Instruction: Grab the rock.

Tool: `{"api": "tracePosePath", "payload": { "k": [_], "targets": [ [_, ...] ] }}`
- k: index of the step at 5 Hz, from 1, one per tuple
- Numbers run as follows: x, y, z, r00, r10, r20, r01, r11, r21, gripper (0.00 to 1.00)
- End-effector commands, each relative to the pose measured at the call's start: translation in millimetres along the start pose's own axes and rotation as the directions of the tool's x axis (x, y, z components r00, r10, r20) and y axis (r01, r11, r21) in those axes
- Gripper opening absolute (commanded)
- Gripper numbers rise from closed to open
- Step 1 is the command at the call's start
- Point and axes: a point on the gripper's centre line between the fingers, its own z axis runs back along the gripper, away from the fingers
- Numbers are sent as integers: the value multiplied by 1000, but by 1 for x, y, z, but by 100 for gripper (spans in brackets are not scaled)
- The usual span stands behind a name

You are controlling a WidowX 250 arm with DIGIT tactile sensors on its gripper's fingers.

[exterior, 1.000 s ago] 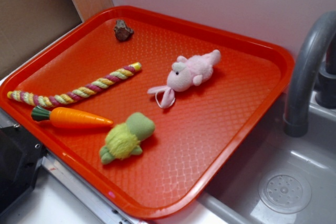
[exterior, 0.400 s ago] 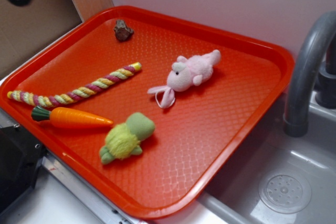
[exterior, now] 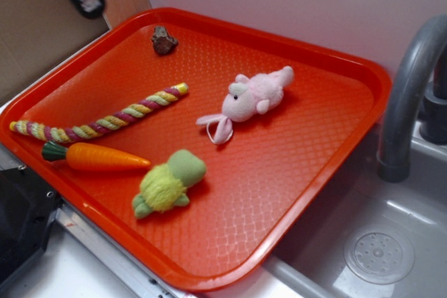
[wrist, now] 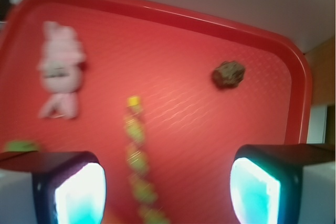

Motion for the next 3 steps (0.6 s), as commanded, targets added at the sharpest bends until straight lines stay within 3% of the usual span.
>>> {"api": "tracePosePath", "payload": {
  "k": [1, 3],
  "targets": [
    [48, 57, -34, 999, 45, -12, -44, 998, 50, 100],
    [62, 69, -67, 996, 35, -85, -28, 997, 76, 100]
  ]
}}
